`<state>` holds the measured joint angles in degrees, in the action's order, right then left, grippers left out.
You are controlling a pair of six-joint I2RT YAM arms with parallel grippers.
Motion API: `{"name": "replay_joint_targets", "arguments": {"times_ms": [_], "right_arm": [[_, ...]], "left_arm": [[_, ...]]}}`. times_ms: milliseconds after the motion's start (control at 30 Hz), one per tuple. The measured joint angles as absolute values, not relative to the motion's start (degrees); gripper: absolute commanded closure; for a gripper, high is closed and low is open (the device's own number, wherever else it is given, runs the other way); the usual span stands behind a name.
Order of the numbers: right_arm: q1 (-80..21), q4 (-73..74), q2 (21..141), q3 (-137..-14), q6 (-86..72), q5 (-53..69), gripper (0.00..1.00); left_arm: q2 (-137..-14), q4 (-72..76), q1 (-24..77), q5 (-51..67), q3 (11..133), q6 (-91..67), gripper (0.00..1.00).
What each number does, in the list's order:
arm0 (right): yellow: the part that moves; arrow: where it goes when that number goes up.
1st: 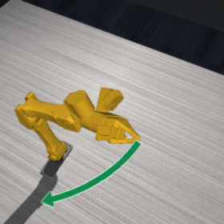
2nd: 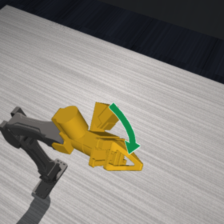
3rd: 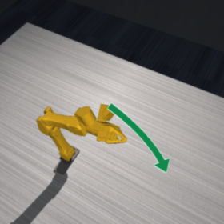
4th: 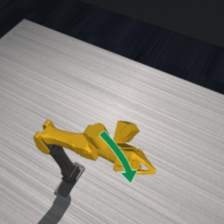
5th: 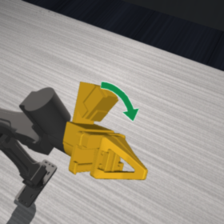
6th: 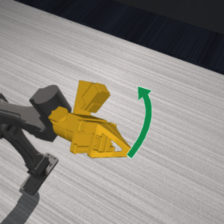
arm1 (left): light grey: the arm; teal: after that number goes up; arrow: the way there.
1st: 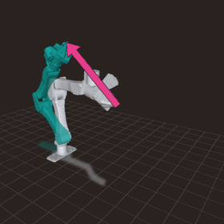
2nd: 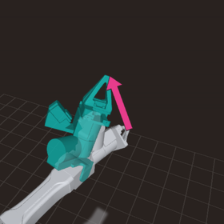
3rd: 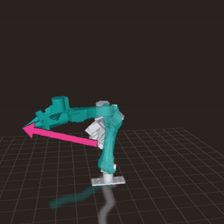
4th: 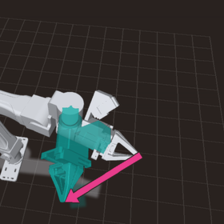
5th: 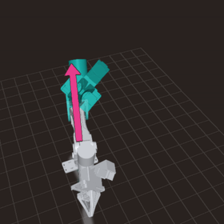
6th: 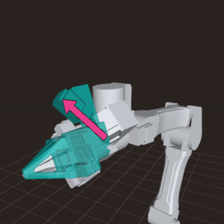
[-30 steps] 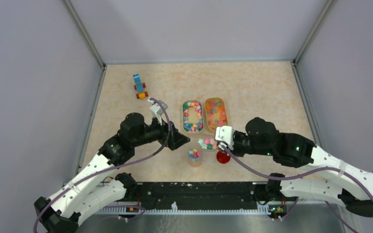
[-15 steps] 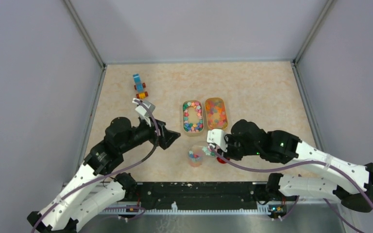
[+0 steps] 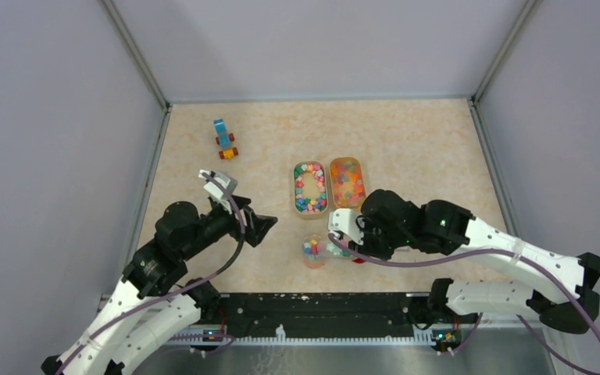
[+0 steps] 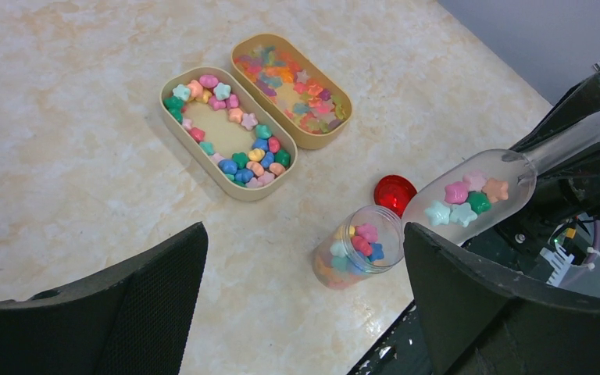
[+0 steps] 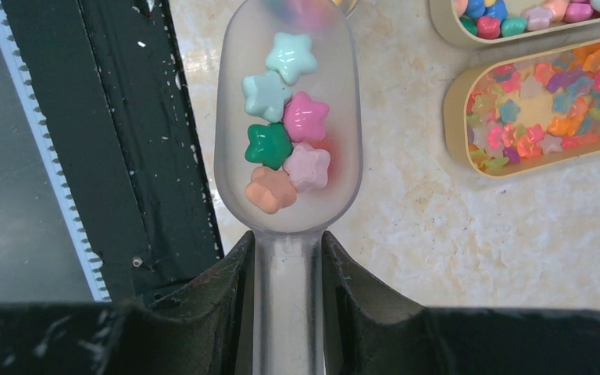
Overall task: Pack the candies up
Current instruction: Place the fake candies in the packing bottle.
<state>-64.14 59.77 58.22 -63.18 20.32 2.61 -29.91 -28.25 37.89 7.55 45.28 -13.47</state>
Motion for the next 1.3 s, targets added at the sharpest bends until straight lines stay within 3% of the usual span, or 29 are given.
{"name": "replay_joint_targets", "arguments": {"times_ms": [1300], "right_arm": [[-67.70, 74.30, 76.51, -81.54, 16.64, -6.66, 1.00]], "left_arm": [[-20.25, -28.10, 37.89, 6.35, 38.70, -12.27, 0.01]]}}
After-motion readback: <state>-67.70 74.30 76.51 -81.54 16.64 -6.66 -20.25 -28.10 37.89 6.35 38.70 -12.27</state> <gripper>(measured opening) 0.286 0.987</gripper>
